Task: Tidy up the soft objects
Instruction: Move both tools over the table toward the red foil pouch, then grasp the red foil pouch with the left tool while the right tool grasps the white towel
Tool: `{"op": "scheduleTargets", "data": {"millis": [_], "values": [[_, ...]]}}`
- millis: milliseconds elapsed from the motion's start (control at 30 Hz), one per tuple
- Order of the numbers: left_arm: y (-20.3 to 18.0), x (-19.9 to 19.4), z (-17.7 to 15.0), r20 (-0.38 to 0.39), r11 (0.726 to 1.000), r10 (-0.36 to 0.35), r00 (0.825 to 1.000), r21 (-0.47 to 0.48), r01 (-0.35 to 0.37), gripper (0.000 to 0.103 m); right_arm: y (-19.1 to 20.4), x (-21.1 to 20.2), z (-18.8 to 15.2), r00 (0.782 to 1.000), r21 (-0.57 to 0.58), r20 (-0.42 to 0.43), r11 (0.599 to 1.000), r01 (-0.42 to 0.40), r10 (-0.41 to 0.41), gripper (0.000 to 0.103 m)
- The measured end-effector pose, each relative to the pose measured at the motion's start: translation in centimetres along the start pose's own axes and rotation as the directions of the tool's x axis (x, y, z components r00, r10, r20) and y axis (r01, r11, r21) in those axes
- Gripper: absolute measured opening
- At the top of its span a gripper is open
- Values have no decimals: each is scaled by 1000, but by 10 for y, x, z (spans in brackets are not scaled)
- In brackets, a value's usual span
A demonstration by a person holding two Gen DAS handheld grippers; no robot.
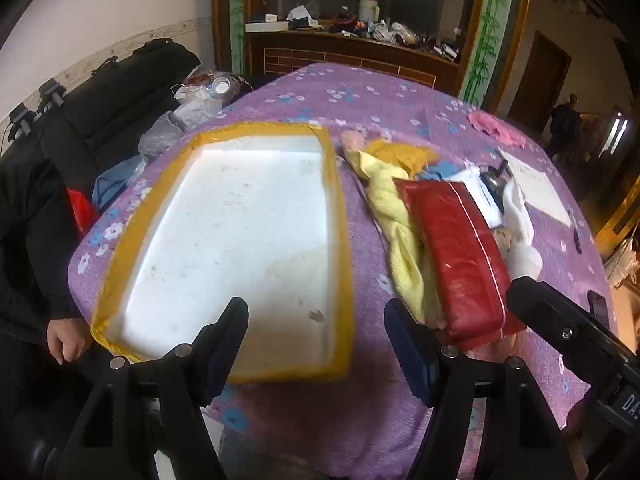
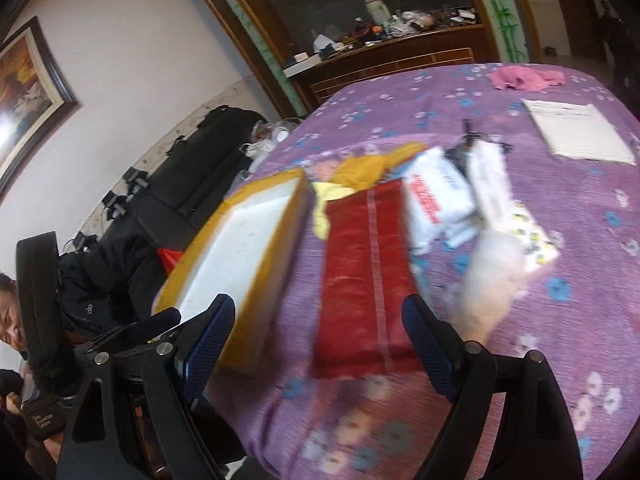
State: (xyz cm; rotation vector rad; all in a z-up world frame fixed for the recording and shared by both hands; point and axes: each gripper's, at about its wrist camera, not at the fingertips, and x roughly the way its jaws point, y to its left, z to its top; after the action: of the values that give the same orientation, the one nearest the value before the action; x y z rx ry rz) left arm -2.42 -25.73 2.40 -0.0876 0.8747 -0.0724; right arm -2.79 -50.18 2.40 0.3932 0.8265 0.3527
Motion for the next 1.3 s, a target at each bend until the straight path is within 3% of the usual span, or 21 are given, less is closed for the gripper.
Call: {"op": "scheduleTargets", "data": {"millis": [100,233,400,633,800,900,1300], "values": [[-16,-1,0,-32,1000,-21,999,15,21,74,-2,-9,4,996,23,-69,998,55,-53,85],[-33,0,-1,-80,999,-43,996,14,45,74,-8,-18,3,992,-8,-73,995,104,-105,85],[-37,3,-8,-141,992,-122,982,12,125,74,-17,-19,2,991,12,-65,993,114,-113,85],[-47,-9,-5,-86,986,-164,983,25,166,74,-42,-18,-5,994,87,-64,992,93,-88,85],[-55,7,4,-154,972,-236,960,-23,235,73,-46,-19,0,996,89,-34,992,86,-83,85],[-59,16,3,-192,973,-230,954,-27,230,74,-49,-15,1,996,92,-41,993,79,-76,85],[-66,22,-7,-194,970,-240,951,2,244,73,-57,-5,2,990,122,-39,983,140,-136,78]]}}
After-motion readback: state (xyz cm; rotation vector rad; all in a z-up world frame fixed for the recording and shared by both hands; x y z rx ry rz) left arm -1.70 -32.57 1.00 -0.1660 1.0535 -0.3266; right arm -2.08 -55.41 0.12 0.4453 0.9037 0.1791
